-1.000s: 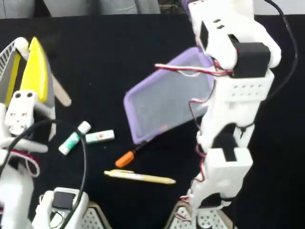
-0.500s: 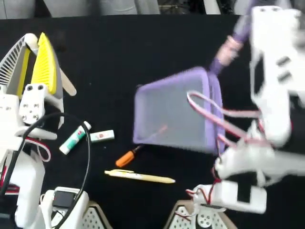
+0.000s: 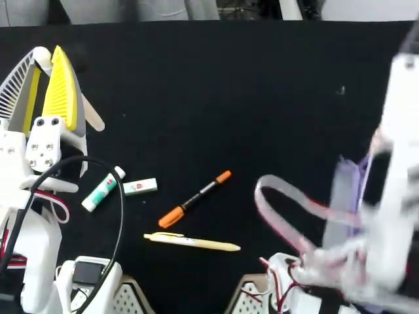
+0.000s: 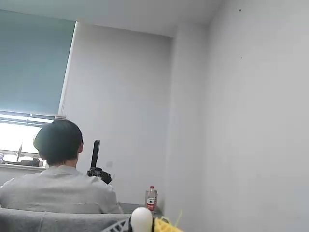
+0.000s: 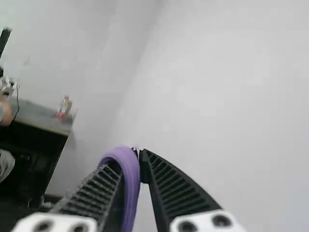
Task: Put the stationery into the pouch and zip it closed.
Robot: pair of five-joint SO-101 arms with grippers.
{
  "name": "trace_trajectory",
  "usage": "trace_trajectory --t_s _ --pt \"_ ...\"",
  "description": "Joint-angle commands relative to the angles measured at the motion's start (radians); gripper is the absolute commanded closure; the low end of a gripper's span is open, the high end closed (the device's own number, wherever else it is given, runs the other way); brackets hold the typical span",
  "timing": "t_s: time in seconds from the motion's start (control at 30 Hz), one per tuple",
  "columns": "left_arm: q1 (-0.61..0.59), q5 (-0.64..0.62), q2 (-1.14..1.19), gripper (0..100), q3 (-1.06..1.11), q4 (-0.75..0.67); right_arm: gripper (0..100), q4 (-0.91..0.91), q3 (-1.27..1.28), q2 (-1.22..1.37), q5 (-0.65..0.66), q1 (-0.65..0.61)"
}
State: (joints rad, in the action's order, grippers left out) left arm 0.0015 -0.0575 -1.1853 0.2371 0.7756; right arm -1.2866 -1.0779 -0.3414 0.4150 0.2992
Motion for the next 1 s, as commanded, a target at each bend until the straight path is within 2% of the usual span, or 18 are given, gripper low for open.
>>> trace_trajectory --t_s 0.0,0.17,0.43,0.73,0.97 --pt "0.004 -0.014 0.002 97 0.004 -0.018 98.6 0.034 0.151 -0.016 0.012 0.000" --pt "0.004 -0.014 0.002 97 0.004 -0.017 98.7 0.044 0.262 -0.015 0.012 -0.130" --pt "0.004 -0.014 0.002 97 0.004 -0.017 98.7 0.078 0.305 0.035 0.011 -0.327" --pt "0.004 -0.018 0.002 97 0.004 -0.017 98.7 0.201 0.236 0.127 -0.078 -0.339" --pt "0.004 -0.020 0.002 97 0.005 -0.017 98.7 0.166 0.085 0.214 -0.115 -0.334"
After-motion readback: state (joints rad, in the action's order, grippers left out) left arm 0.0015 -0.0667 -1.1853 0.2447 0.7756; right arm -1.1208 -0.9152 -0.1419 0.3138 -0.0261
